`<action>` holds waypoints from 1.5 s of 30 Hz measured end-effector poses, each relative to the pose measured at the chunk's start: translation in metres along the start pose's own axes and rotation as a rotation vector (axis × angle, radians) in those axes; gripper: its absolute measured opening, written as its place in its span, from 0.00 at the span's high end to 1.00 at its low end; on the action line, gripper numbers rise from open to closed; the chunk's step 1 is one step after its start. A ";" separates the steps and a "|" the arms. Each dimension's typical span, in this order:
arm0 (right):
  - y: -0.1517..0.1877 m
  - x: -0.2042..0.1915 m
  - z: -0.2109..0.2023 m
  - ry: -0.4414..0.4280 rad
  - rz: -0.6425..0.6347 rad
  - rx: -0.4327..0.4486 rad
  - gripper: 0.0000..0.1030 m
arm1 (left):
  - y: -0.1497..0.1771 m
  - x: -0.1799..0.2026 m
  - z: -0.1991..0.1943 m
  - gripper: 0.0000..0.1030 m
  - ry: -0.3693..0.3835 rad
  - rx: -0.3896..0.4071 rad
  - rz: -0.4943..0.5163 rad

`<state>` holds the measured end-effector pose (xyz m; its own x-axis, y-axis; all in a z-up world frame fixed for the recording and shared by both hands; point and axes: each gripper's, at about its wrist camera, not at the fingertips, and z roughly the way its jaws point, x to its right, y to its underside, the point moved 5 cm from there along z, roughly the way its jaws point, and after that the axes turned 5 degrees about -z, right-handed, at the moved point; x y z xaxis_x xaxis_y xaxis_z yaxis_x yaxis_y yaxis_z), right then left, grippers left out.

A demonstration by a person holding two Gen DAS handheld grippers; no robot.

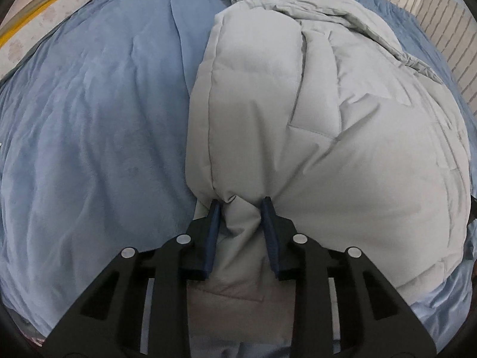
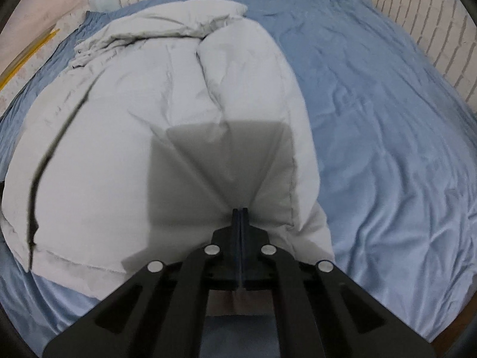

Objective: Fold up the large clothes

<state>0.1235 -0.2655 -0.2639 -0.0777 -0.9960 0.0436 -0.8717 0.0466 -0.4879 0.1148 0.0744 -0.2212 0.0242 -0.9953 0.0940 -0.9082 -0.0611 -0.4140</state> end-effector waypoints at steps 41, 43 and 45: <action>0.024 0.029 -0.049 0.044 0.060 0.226 0.32 | 0.019 -0.006 -0.012 0.36 0.053 0.036 0.034; 0.025 0.028 -0.049 0.042 0.059 0.229 0.32 | 0.019 -0.003 -0.011 0.36 0.033 0.039 0.044; 0.025 0.027 -0.048 0.041 0.060 0.225 0.32 | 0.019 -0.004 -0.011 0.36 0.028 0.039 0.047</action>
<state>0.0758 -0.2880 -0.2330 -0.1500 -0.9878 0.0414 -0.7352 0.0834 -0.6727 0.0931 0.0776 -0.2195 -0.0299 -0.9947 0.0989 -0.8912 -0.0182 -0.4532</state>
